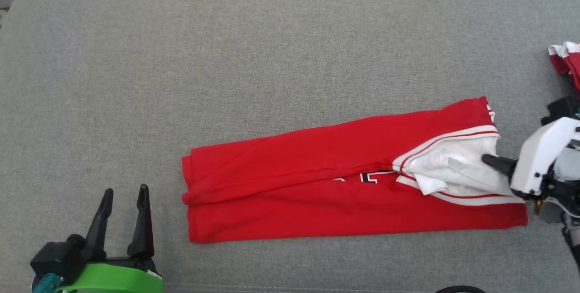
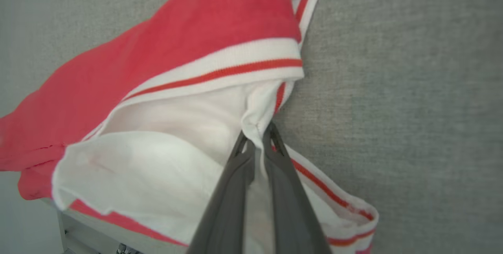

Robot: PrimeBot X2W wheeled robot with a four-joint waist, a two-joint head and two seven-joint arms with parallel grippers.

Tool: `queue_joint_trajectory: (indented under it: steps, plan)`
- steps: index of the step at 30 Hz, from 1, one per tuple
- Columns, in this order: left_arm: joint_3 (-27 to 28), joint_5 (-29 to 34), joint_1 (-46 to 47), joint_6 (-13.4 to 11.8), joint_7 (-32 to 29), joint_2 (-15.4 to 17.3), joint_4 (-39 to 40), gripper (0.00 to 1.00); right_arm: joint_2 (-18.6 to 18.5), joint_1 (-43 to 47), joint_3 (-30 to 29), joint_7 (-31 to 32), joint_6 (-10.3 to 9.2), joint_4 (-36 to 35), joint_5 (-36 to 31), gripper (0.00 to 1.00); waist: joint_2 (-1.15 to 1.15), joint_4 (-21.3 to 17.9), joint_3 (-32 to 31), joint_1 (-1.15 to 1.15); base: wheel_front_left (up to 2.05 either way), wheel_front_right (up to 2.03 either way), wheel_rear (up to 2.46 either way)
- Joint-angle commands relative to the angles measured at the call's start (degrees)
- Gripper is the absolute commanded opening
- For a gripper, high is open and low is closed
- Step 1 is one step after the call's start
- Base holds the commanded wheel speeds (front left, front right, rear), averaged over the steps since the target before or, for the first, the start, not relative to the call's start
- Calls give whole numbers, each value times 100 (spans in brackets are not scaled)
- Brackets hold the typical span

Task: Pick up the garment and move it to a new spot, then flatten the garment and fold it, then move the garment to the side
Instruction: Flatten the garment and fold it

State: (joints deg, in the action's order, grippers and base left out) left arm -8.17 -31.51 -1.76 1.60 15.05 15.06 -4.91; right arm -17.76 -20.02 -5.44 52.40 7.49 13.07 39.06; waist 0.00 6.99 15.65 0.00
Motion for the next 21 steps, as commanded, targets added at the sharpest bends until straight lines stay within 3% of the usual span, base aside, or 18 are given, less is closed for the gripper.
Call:
queue_joint_trajectory:
  steps: [1, 7, 11, 16, 21]
  plan:
    - [-1, 94, -42, 102, 13, -106, -118, 100, -215, 63, -203, 51, -1, 61, -17, 0, 0, 0, -153, 0, 0, 0, 0]
    - [-47, 275, -118, 330, 14, -420, -446, 100, -726, 102, -1142, 304, -2, 83, -210, 0, 0, 12, -394, 0, 0, 0, 0]
    - [-4, 387, -191, 412, 13, -557, -540, 100, -807, 112, -1708, 666, 0, -351, -265, 0, 0, 4, -523, 0, 0, 0, 0]
    - [152, 483, -356, 480, 14, -671, -510, 100, -396, 110, -1597, 1462, 0, -1512, 254, 0, 0, -182, -558, 0, 0, 0, 0]
    - [154, 565, -319, 529, 14, -704, -523, 100, 385, 80, -745, 1806, 0, -2481, 486, 0, 0, -423, -452, 0, 0, 0, 0]
